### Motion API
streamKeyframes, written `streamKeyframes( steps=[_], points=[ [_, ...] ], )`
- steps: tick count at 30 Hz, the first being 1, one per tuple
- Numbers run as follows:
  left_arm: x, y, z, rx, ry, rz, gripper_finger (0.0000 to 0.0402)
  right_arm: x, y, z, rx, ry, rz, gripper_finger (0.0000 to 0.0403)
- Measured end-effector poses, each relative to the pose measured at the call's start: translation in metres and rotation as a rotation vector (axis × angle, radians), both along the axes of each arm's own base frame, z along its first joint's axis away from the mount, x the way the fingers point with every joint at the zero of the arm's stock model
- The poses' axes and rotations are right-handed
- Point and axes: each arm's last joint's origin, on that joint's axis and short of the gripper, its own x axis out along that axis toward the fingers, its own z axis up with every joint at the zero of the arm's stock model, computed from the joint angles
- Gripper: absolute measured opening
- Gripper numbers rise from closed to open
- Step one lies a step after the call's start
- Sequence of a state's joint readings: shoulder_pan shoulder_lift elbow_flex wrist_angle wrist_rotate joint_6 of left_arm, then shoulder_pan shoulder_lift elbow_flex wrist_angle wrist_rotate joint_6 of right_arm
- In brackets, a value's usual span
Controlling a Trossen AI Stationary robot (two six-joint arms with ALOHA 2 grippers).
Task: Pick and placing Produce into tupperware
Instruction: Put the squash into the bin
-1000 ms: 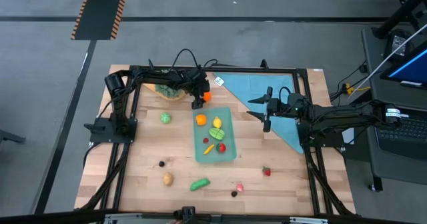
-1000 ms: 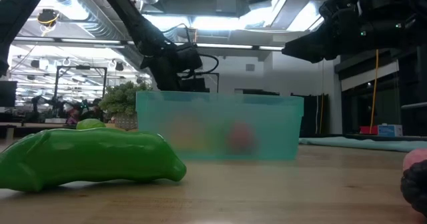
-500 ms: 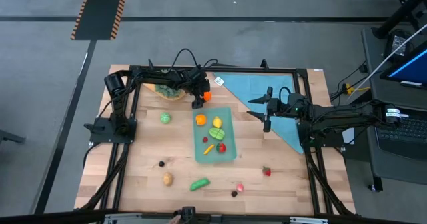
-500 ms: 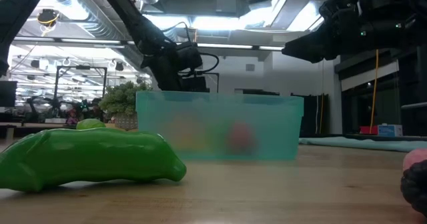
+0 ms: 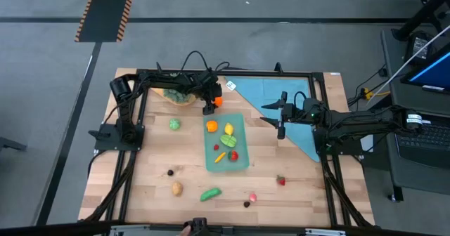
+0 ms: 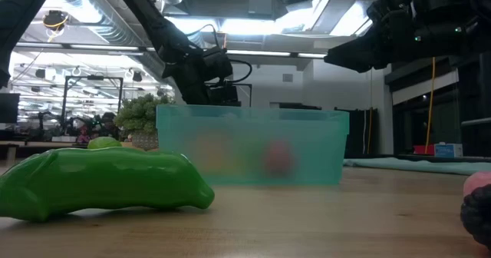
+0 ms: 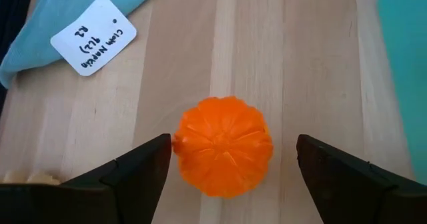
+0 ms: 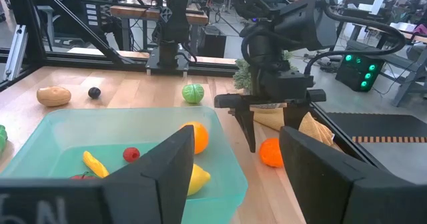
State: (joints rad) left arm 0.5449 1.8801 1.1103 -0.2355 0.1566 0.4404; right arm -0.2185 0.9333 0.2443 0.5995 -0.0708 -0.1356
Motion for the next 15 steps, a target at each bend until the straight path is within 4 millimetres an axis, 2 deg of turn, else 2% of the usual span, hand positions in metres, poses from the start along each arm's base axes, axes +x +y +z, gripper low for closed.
streamKeyframes(
  steps=[6, 12, 15],
  points=[
    [0.0, 0.0, 0.0, 0.007, 0.004, -0.012, 0.0315, 0.0, 0.0, 0.0, 0.0, 0.0, 0.0, 0.0221],
    [0.003, 0.003, -0.016, -0.011, 0.022, -0.014, 0.0315, 0.0, 0.0, 0.0, 0.001, 0.0, 0.0, 0.0221],
    [0.003, 0.003, -0.017, 0.011, 0.029, -0.001, 0.0315, 0.0, 0.0, 0.0, 0.0, 0.0, 0.0, 0.0221]
  ],
)
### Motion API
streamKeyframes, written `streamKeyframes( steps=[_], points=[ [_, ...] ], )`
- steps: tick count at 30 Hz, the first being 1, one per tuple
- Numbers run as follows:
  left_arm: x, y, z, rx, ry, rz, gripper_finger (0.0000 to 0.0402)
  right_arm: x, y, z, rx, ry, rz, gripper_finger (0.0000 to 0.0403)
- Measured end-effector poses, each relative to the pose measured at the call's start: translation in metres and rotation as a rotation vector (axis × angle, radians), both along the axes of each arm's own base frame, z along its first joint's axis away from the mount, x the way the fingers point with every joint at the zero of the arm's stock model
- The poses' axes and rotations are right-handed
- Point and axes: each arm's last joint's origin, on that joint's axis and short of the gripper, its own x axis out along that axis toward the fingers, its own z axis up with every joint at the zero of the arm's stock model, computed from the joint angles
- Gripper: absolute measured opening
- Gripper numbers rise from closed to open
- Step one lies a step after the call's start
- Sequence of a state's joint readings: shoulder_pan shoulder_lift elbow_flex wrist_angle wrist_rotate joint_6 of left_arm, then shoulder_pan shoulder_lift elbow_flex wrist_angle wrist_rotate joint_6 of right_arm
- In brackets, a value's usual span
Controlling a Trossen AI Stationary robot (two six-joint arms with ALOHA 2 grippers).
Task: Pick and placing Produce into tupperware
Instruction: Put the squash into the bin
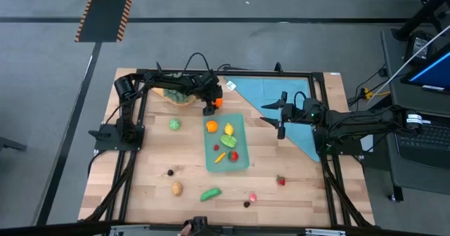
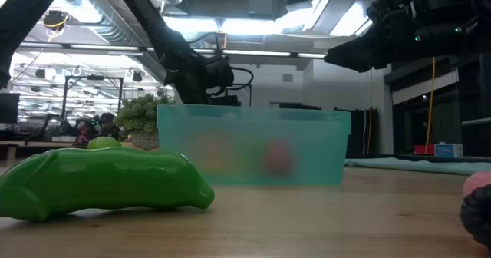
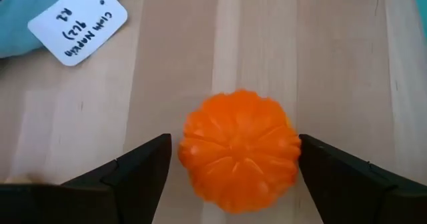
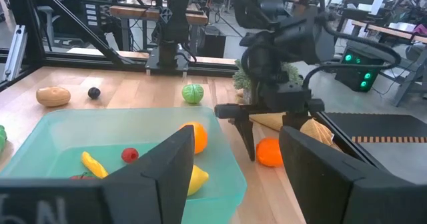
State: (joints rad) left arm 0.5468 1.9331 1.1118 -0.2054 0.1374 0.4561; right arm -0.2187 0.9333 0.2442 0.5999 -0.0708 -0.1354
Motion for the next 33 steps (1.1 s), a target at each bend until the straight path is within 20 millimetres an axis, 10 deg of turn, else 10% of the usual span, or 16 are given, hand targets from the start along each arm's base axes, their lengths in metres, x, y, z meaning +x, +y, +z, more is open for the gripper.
streamKeyframes(
  steps=[33],
  points=[
    [0.0028, -0.0034, -0.0002, 0.016, 0.002, -0.004, 0.0249, 0.0, 0.0, 0.0001, -0.004, 0.0, 0.0, 0.0221]
  ],
)
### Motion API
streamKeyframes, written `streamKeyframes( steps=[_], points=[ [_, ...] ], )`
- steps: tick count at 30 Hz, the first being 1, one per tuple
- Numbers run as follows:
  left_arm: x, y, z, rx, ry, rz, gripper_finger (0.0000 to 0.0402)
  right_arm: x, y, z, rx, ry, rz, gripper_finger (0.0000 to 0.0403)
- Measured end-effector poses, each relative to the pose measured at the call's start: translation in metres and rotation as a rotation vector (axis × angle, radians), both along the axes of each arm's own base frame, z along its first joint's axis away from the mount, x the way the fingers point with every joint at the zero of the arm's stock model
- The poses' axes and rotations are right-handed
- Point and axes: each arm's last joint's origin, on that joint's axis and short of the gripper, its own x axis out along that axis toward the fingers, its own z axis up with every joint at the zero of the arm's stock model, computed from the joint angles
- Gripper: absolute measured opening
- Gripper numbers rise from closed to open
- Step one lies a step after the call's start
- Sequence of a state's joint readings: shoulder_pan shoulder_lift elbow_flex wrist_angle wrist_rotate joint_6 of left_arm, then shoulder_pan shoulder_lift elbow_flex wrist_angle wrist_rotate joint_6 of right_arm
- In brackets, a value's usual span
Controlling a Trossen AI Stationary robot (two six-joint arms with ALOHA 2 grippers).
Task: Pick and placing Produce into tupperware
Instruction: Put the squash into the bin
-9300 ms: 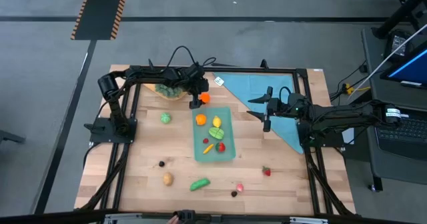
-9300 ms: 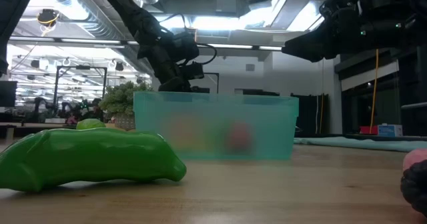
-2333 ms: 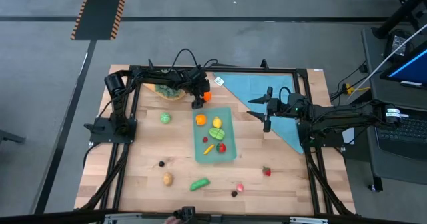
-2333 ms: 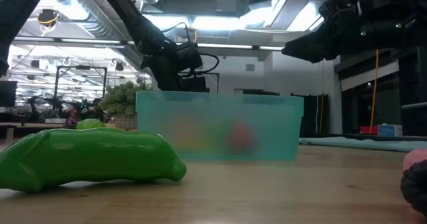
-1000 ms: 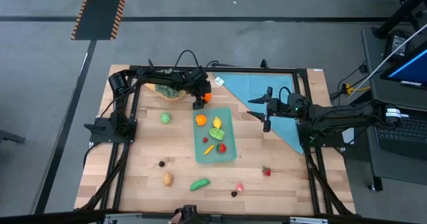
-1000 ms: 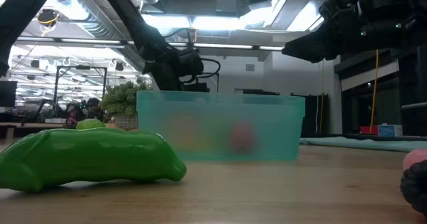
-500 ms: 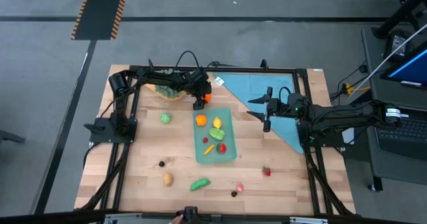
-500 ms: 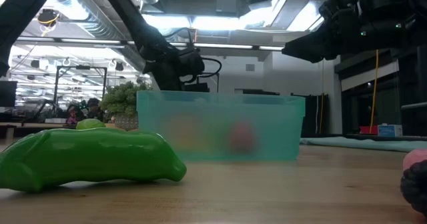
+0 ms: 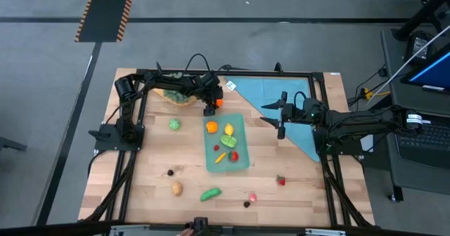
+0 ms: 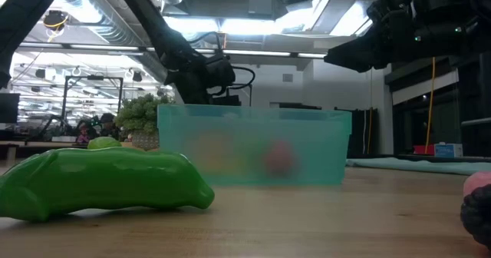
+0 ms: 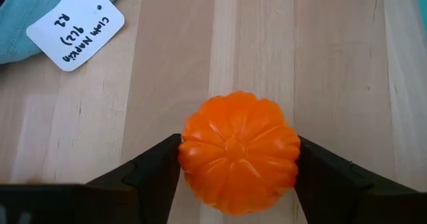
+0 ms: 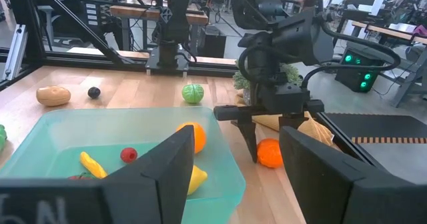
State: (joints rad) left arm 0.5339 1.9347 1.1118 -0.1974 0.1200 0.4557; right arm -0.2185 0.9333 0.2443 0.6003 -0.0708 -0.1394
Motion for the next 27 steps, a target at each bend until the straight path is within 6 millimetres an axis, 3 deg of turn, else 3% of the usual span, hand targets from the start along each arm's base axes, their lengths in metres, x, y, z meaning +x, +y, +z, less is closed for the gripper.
streamKeyframes(
  steps=[11, 27],
  points=[
    [-0.002, -0.001, 0.004, 0.002, 0.007, 0.004, 0.0238, 0.0, 0.0, 0.0, 0.0, 0.0, -0.001, 0.0221],
    [-0.025, -0.009, 0.066, 0.024, -0.046, 0.012, 0.0236, 0.0, 0.0, 0.0, 0.0, 0.0, 0.0, 0.0221]
  ],
)
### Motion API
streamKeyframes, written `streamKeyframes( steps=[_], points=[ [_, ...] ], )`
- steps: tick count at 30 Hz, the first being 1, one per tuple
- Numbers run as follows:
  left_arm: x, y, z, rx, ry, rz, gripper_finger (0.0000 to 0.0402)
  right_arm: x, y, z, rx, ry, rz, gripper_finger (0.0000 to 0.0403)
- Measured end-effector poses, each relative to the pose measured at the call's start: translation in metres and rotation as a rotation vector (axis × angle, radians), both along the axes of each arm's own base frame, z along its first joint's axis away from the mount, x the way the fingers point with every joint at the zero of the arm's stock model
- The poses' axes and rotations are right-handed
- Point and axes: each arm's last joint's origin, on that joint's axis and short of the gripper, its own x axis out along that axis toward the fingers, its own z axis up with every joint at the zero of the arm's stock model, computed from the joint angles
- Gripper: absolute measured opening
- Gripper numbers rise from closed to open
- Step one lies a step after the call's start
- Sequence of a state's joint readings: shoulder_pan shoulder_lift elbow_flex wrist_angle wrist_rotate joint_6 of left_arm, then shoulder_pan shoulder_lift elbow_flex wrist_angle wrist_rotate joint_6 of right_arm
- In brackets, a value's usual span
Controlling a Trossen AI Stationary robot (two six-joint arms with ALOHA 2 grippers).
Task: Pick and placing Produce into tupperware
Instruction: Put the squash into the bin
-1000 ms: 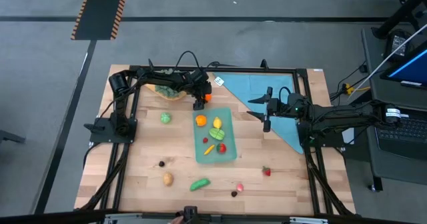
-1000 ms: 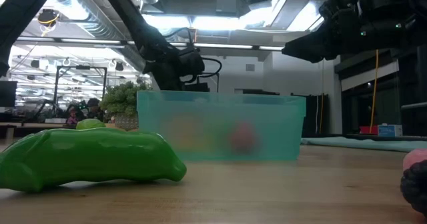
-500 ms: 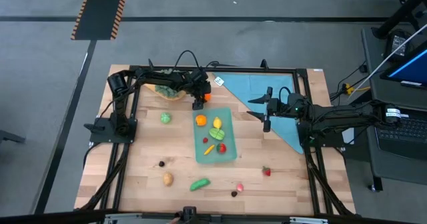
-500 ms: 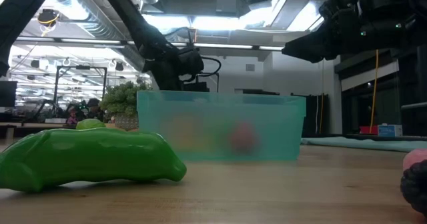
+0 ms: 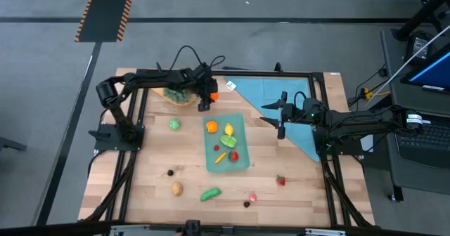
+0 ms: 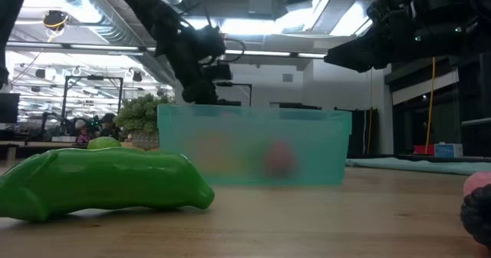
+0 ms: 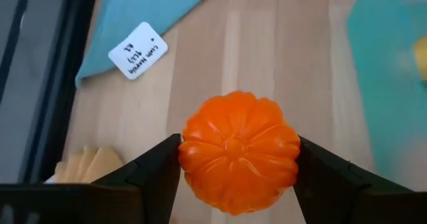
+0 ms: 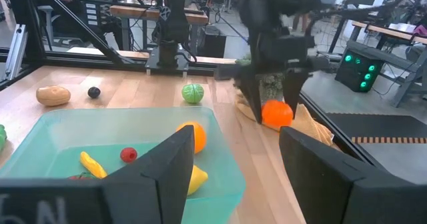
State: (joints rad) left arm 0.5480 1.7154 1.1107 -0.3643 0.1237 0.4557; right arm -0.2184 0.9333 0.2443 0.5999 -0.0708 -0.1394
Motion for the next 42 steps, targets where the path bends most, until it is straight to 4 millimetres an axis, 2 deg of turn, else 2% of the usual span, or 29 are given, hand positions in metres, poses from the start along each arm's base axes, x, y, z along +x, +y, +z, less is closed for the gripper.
streamKeyframes(
  steps=[7, 13, 20, 30, 35, 42],
  points=[
    [-0.012, -0.008, 0.028, -0.013, -0.063, -0.029, 0.0236, 0.0, 0.0, 0.0, 0.0, 0.0, 0.0, 0.0221],
    [-0.03, -0.009, 0.053, -0.052, -0.128, -0.04, 0.0236, 0.0, 0.0, 0.0, 0.0, 0.0, 0.0, 0.0221],
    [-0.038, -0.016, 0.068, -0.07, -0.175, -0.053, 0.0236, 0.0, 0.0, 0.0, -0.006, 0.001, 0.0, 0.0221],
    [-0.034, -0.024, 0.071, -0.113, -0.224, -0.134, 0.0236, 0.0, 0.0, 0.0, -0.021, 0.003, 0.001, 0.0221],
    [-0.024, -0.039, 0.072, -0.125, -0.232, -0.161, 0.0236, 0.0, 0.0, -0.001, -0.018, 0.011, 0.001, 0.0221],
    [-0.009, -0.07, 0.072, -0.097, -0.209, -0.183, 0.0236, -0.001, 0.0, -0.007, 0.022, 0.066, -0.001, 0.0221]
  ],
)
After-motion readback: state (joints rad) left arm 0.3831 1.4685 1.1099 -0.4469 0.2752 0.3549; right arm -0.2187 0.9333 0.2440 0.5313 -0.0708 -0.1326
